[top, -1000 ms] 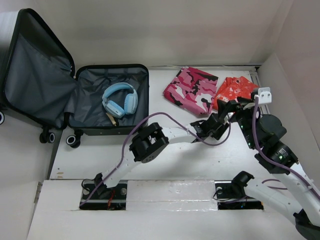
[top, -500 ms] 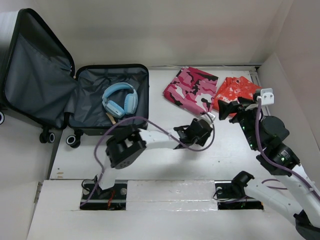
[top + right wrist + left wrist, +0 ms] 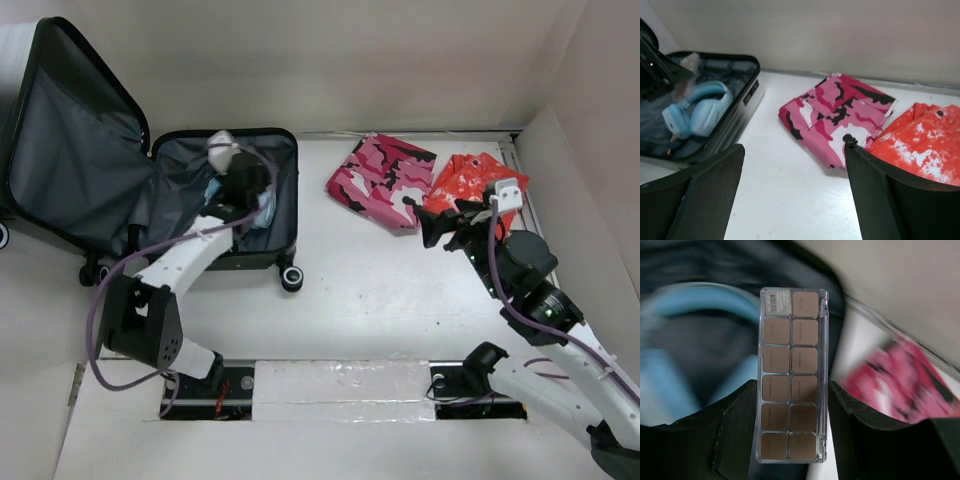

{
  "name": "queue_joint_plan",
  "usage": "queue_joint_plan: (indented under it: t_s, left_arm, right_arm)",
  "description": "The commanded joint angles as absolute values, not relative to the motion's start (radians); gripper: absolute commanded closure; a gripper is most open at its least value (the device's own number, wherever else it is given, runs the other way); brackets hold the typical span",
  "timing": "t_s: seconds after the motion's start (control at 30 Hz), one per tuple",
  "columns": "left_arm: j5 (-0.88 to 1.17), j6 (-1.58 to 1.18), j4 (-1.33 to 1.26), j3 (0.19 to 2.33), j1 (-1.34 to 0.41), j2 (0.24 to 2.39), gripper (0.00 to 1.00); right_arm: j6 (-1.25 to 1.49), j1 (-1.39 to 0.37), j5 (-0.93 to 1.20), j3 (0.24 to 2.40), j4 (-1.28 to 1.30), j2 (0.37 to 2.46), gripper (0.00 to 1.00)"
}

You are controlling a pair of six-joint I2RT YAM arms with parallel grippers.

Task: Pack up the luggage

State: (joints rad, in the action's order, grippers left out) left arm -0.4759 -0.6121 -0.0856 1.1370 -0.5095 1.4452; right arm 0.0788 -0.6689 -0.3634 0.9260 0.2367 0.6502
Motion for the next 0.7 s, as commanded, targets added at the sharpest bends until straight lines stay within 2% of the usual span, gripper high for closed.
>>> queue_joint_plan:
  t_s: [0.0, 0.2, 0.23, 0.33, 0.4, 0.47, 0.53, 0.57, 0.63, 0.67]
  left_arm:
    - [-0.425, -0.741, -0.090, 1.033, -0.312, 1.428, 0.75]
    - [-0.466, -0.804, -0.026, 1.087, -0.088, 1.543, 0.72]
    - [-0.454, -0.814, -0.026, 1.088, -0.062, 1.561, 0.68]
    - [-0.442, -0.827, 0.044, 1.166, 0.014, 1.656, 0.68]
    - [-0.460, -0.830, 0.080, 1.213, 0.029, 1.702, 0.64]
    - [-0.488, -0.830, 0.124, 1.235, 0.043, 1.758, 0.55]
    - [-0.474, -0.854, 0.124, 1.235, 0.057, 1.770, 0.36]
    - [-0.462, -0.854, 0.124, 1.235, 0.057, 1.770, 0.31]
    - [-0.434, -0.854, 0.083, 1.188, 0.057, 1.732, 0.22]
    - [-0.434, -0.854, 0.031, 1.166, 0.022, 1.673, 0.21]
  right_arm:
    - [0.091, -0.670, -0.295, 0.876, 0.172, 0.660, 0.13]
    - [0.100, -0.670, -0.261, 0.831, 0.163, 0.660, 0.13]
    - [0.100, -0.670, -0.246, 0.819, 0.163, 0.660, 0.13]
    - [0.109, -0.670, -0.232, 0.808, 0.163, 0.670, 0.13]
    - [0.109, -0.670, -0.232, 0.799, 0.163, 0.670, 0.13]
    - [0.109, -0.670, -0.232, 0.790, 0.153, 0.670, 0.13]
    - [0.109, -0.670, -0.232, 0.790, 0.153, 0.661, 0.13]
    - [0.109, -0.670, -0.242, 0.790, 0.153, 0.661, 0.13]
    - [0.109, -0.670, -0.242, 0.781, 0.153, 0.661, 0.13]
    - [0.109, -0.670, -0.251, 0.781, 0.153, 0.673, 0.13]
